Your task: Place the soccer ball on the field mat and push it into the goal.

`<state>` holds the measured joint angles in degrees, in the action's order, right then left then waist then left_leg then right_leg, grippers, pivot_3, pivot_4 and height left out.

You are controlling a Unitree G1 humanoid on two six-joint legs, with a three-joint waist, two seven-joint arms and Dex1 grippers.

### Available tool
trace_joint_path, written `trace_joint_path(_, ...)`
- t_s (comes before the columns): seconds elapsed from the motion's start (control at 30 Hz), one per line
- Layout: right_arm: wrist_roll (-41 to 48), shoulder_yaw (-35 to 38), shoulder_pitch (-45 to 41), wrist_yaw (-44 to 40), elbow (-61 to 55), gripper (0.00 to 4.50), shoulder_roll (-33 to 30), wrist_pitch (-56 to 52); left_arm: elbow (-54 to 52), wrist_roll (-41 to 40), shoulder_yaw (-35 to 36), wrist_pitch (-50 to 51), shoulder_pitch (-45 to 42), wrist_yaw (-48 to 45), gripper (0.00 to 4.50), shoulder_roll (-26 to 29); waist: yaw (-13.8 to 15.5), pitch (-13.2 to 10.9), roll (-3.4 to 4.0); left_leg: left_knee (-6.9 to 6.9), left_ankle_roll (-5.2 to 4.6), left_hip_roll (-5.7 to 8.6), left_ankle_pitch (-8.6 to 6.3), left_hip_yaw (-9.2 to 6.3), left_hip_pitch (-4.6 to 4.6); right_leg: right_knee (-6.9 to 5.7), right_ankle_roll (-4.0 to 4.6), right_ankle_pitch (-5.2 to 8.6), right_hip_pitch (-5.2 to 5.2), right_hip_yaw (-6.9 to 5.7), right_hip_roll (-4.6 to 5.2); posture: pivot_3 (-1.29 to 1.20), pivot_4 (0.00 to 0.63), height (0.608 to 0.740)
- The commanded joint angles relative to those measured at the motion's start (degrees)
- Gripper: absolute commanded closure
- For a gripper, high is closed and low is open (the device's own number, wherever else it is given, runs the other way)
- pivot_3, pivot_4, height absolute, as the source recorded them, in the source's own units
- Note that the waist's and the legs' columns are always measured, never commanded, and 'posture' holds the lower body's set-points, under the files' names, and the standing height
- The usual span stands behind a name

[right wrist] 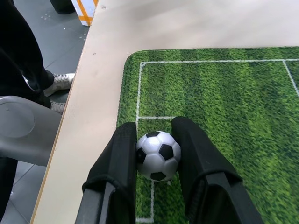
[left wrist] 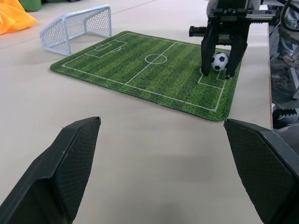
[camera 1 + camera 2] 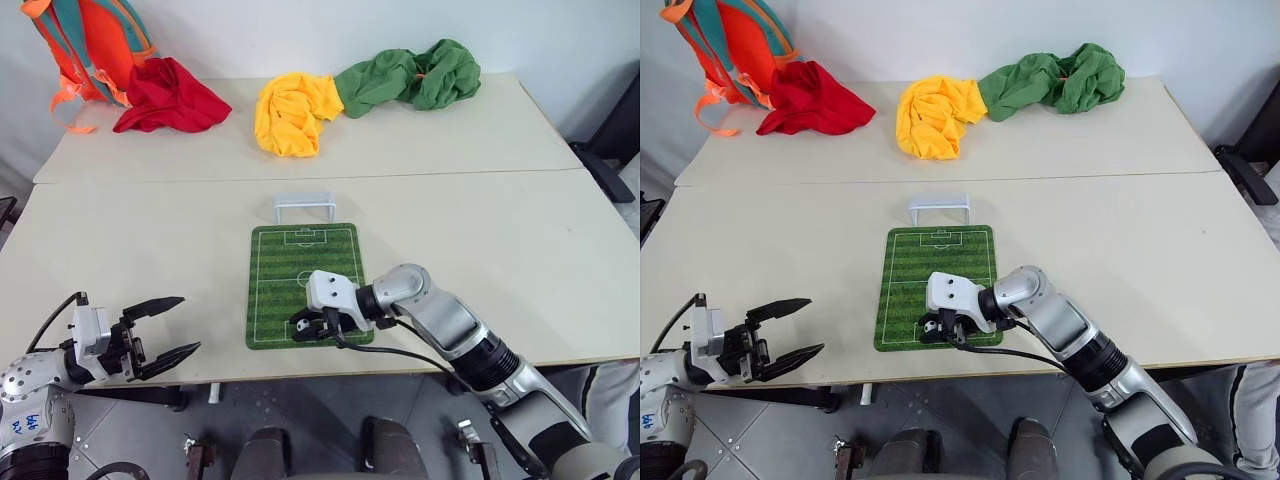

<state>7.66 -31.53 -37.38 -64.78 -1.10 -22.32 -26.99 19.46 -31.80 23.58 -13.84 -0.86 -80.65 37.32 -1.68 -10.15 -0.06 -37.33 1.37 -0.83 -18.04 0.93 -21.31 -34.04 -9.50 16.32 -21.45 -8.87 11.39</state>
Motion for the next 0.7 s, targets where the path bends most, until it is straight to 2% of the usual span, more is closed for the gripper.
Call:
trace_joint_path(0.03, -0.8, -0.3, -0.1, -0.8, 0.3, 3.65, -0.1, 1.3, 0.2, -2.7, 2.6, -0.2, -1.1, 1.3, 0.00, -0.1, 0.0, 0.0, 0.00, 0.00, 0.00, 0.00, 0.00, 0.00, 0.00, 0.00, 0.00, 0.00, 0.00, 0.00, 0.00, 0.00, 0.150, 0.740)
trace_joint_path(0.27, -1.3, -0.2, 0.6, -1.6, 0.7, 3.65, -0.2, 1.5, -0.4, -3.6, 2.4, 0.6, -1.2, 1.7, 0.00, -0.4, 0.0, 0.0, 0.00, 0.00, 0.01, 0.00, 0.00, 0.00, 0.01, -0.01, 0.00, 0.00, 0.00, 0.00, 0.00, 0.00, 0.150, 0.740)
trace_joint_path(0.6, -1.6, 0.6, 0.8, -1.9, 0.1, 0.39, -0.4, 2.0, -0.3, -2.9, 1.7, 0.9, -1.4, 2.1, 0.00, -0.5, 0.0, 0.0, 0.00, -0.04, 0.01, -0.01, 0.00, 0.03, 0.03, -0.05, 0.02, -0.01, 0.00, 0.04, 0.00, 0.00, 0.150, 0.740)
trace_joint_path(0.7, -0.4, 1.8, -0.1, -2.0, -2.3, 0.39, -0.2, 0.9, -0.2, -2.8, 1.4, 1.0, -1.6, 2.1, 0.00, -0.6, 0.0, 0.0, 0.00, -0.05, 0.01, -0.02, 0.00, 0.04, 0.03, -0.06, 0.03, -0.02, 0.00, 0.06, -0.01, 0.00, 0.150, 0.740)
